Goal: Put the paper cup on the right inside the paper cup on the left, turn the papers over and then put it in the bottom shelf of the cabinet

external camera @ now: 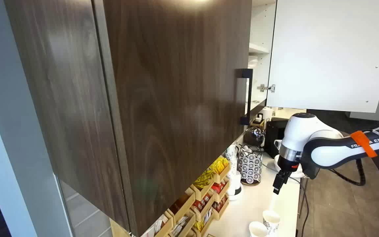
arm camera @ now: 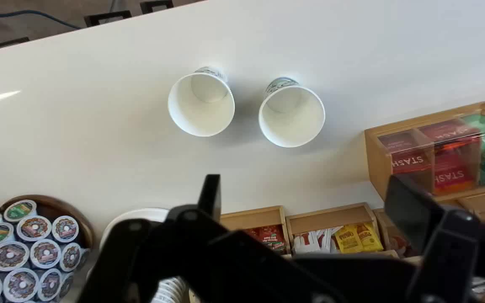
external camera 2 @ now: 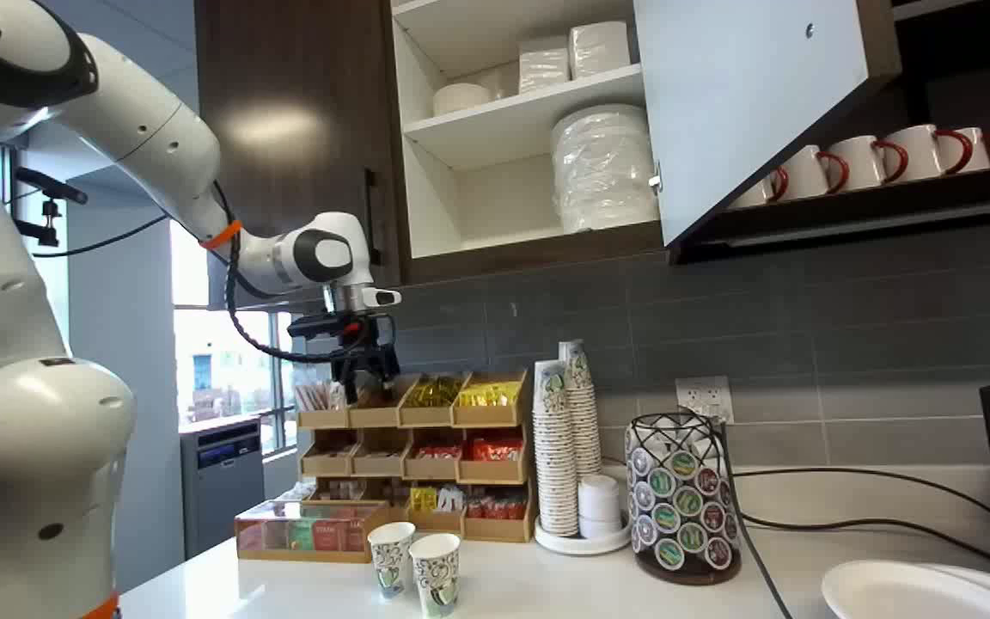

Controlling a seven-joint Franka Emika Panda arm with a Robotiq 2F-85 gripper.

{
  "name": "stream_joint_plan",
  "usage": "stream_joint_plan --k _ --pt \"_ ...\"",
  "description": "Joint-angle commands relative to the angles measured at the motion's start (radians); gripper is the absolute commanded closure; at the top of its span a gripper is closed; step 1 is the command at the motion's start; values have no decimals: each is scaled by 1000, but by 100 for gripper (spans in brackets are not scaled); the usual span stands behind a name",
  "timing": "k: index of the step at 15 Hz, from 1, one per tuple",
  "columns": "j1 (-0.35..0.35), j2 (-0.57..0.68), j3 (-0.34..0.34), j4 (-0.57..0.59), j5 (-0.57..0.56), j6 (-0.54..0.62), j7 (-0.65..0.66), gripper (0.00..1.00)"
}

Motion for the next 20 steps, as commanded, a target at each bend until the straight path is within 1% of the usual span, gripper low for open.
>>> stream_joint_plan --k 1,10,12,14,18,20 --pt "8 1 -8 2 -4 -2 3 0" --pt "8 1 -8 2 -4 -2 3 0" --pt "-8 37 -13 -3 -24 31 0 0" --pt "-15 70 -28 -10 -40 65 -34 0" --pt "-25 158 -87 -36 -12 188 -127 0" --pt "-35 213 -116 -42 3 220 -159 0"
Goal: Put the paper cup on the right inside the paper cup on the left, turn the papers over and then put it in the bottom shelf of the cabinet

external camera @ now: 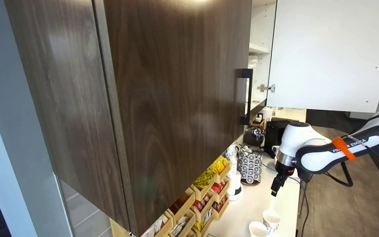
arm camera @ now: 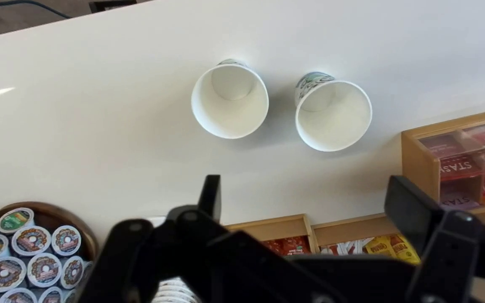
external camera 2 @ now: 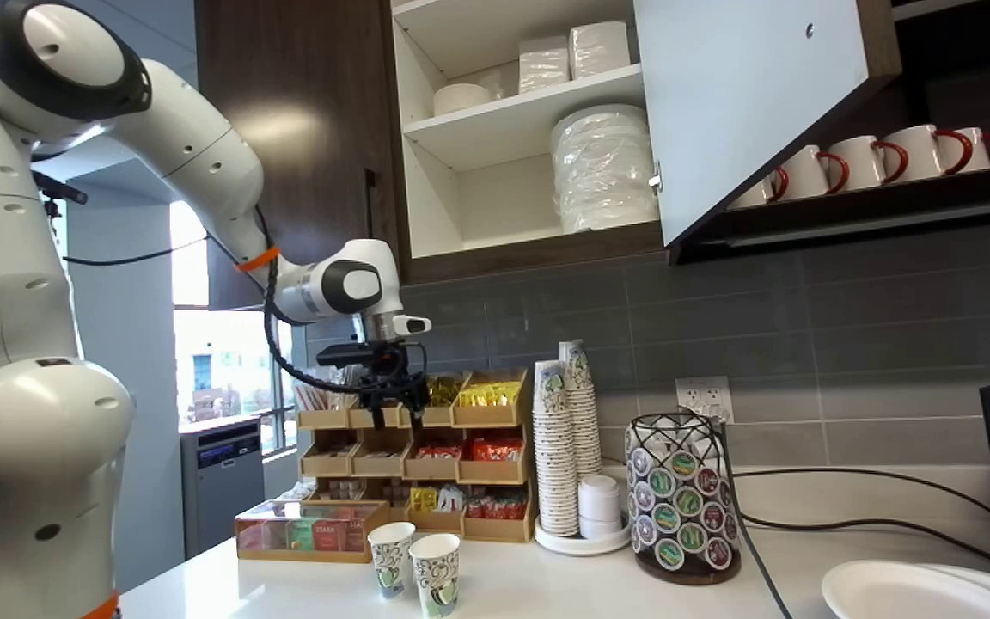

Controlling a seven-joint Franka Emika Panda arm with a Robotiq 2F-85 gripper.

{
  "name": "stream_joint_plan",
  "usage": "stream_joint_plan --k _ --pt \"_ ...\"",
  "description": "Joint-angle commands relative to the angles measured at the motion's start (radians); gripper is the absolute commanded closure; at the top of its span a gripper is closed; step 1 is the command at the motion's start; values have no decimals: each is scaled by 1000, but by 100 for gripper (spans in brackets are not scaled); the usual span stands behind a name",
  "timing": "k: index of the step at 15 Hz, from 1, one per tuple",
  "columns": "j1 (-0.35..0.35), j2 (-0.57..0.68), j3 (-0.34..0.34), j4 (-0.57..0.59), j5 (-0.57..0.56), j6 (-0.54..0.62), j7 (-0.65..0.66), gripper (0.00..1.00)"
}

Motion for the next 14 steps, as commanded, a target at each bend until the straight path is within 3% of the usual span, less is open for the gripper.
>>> stream_joint_plan --k 1,5,6,14 --pt "-8 106 -55 -16 52 72 -92 0" --pt "-9 235 -79 -2 144 132 -195 0" --pt "-22 172 -69 -12 90 96 -139 0" --pt "-34 267 -73 2 105 156 -159 0"
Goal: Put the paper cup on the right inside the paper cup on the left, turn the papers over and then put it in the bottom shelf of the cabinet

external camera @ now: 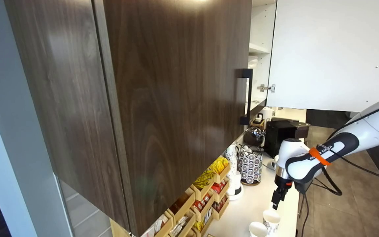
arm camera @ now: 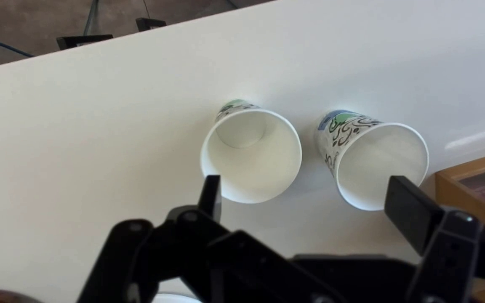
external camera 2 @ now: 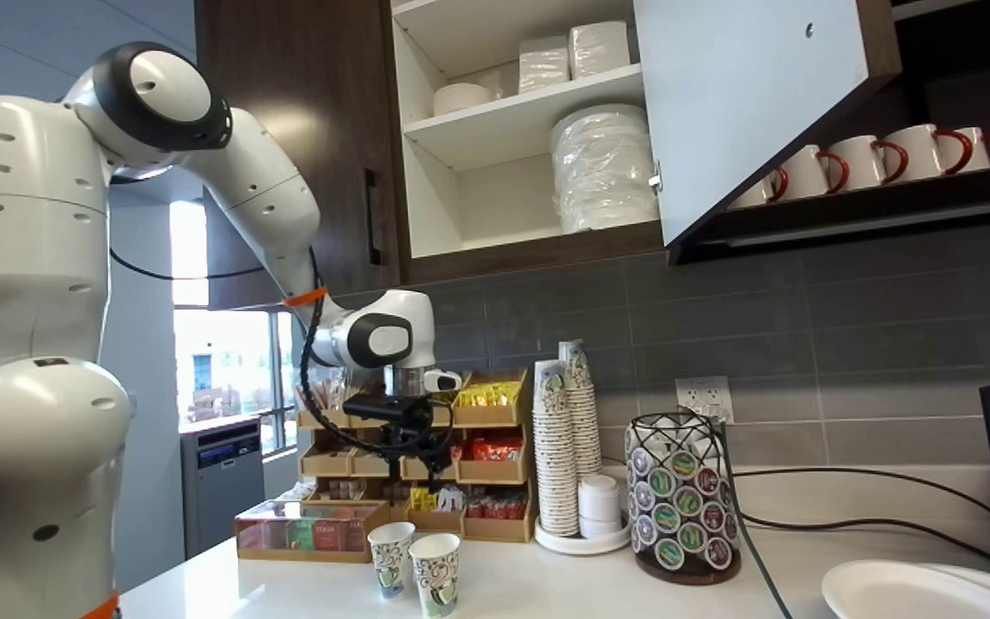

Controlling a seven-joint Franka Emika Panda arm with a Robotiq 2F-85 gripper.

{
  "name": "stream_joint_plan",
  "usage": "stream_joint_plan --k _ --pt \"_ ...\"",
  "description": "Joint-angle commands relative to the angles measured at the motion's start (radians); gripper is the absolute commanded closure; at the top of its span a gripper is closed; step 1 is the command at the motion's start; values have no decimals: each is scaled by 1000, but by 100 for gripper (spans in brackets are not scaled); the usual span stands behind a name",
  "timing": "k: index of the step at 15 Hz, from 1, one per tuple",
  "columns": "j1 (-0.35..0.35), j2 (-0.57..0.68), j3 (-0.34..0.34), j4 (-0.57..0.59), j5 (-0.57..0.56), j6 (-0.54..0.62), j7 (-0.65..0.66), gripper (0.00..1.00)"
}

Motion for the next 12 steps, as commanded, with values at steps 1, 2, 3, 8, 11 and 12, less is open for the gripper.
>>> stream_joint_plan --k 1,2,3,8,11,12 --pt "-20 46 5 5 -1 35 -6 0" --pt "-27 68 2 8 -32 48 17 0" --pt "-34 92 -2 13 -38 44 10 0" --pt "-76 210 -9 21 -54 185 -23 0" --pt "-115 268 33 28 27 267 -71 0" --pt "-117 283 32 31 10 286 -58 0"
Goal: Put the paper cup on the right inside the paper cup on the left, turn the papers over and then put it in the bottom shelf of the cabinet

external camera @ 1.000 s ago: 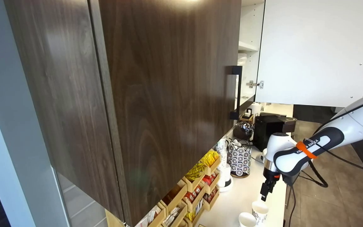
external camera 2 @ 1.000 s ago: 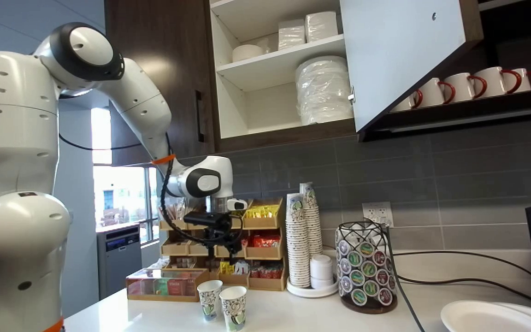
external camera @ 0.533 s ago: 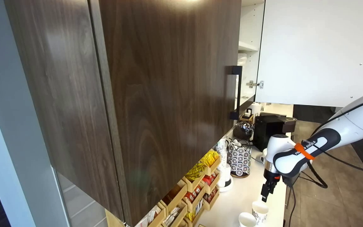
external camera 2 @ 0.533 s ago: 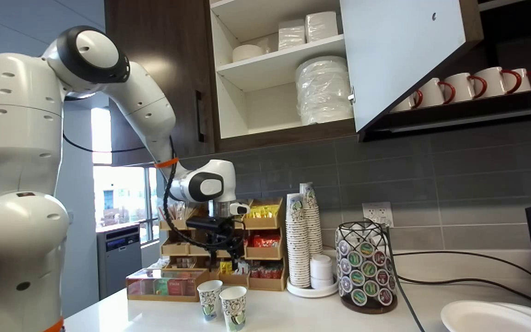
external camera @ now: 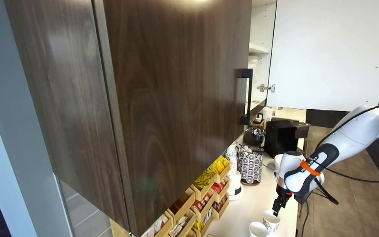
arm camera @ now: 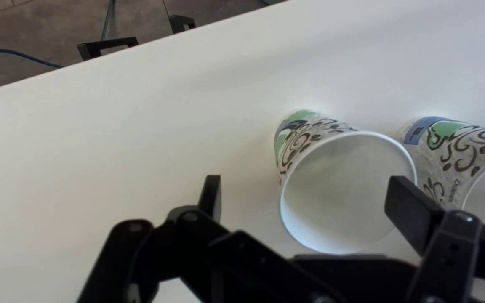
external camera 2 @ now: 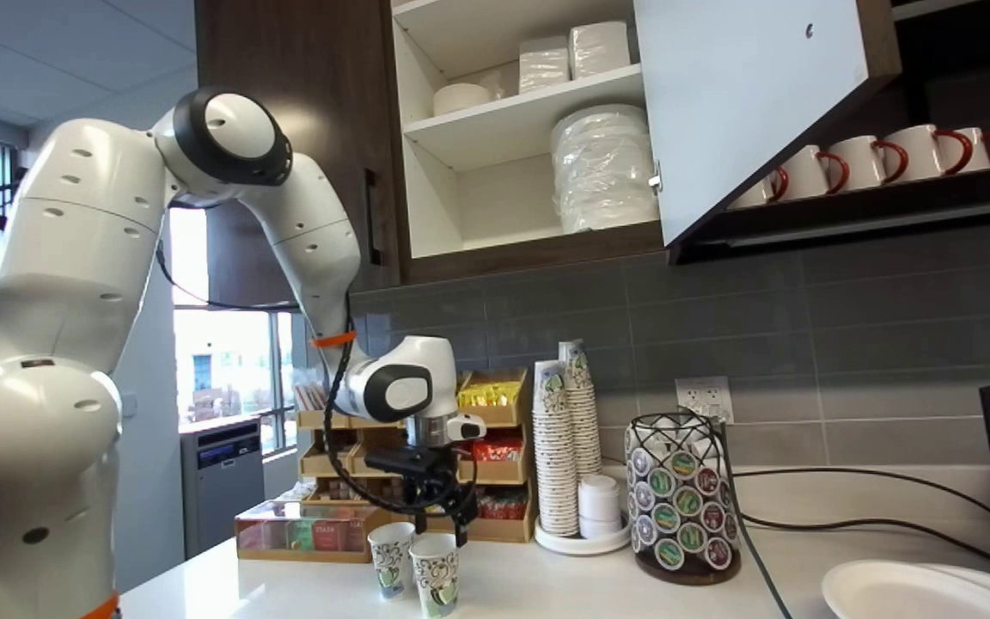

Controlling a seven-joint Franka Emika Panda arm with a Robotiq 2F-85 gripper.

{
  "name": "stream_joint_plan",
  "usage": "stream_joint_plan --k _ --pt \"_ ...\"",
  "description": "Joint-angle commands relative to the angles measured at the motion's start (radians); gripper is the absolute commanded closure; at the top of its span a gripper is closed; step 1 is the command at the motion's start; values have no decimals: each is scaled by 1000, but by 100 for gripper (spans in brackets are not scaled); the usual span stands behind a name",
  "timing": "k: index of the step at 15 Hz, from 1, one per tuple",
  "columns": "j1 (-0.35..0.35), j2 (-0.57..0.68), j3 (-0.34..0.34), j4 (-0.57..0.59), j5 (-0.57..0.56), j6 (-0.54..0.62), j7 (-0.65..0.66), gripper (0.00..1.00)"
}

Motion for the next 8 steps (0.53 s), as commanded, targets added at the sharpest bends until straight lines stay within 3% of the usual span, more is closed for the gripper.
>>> stream_joint_plan --k 1,3,4,5,8 --pt "-46 77 45 30 39 61 -34 0" --pt "-63 109 55 41 35 92 -27 0" --pt "-66 120 53 45 24 105 -14 25" --pt "-75 130 61 49 25 111 -16 26" --pt "-107 155 91 61 34 122 -24 49"
